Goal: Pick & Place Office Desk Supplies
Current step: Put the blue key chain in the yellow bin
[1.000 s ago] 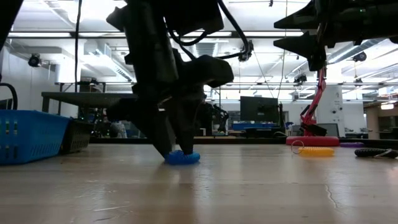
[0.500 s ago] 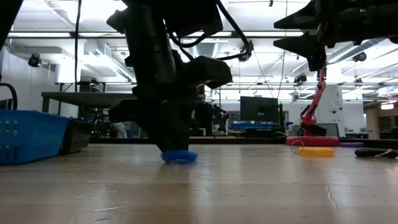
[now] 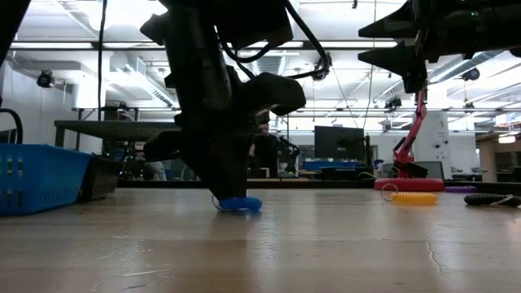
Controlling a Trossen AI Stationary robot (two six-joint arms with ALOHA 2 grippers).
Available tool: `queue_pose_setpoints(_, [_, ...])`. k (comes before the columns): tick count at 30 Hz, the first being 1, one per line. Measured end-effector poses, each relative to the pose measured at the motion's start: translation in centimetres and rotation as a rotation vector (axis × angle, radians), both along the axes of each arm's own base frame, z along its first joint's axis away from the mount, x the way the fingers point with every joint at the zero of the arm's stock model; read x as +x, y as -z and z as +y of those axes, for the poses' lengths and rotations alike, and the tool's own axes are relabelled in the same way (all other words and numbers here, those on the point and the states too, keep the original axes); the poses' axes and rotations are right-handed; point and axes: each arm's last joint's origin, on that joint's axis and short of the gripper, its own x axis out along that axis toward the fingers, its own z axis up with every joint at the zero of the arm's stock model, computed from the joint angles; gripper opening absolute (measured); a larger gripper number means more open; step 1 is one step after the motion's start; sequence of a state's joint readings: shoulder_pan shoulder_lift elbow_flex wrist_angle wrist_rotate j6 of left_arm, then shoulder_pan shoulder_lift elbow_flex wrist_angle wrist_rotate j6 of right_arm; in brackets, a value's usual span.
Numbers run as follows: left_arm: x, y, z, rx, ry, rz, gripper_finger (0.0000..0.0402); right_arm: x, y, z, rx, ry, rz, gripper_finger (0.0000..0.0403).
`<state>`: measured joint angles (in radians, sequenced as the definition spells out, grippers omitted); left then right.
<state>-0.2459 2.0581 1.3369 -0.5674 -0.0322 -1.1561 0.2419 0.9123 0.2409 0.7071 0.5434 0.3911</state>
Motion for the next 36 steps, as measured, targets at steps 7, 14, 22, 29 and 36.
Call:
queue_pose_setpoints(7, [0.0,-0.2,0.0,-0.003,0.001,-0.004,0.0045,0.0,0.0,0.0,0.000,0.000,0.000,0.0215])
queue_pose_setpoints(14, [-0.7,-2.5,0.1,-0.019,0.011,-0.016,0.0043,0.0,0.0,0.0,0.000,0.000,0.000,0.0215])
queue_pose_setpoints(22, [-2.4,-6.6,0.8,0.026,-0.004,-0.046,0.0042,0.0,0.0,0.0,0.000,0.000,0.000,0.0215])
queue_pose_setpoints(29, [-5.0,-10.7,1.2,-0.012,-0.051,-0.052,0.0042,0.0,0.0,0.0,0.000,0.000,0.000,0.0215])
queue_pose_setpoints(36, [-8.2,-14.3,-0.5,-0.121,-0.158,-0.072,0.0042,0.0,0.0,0.0,0.000,0.000,0.000,0.0215])
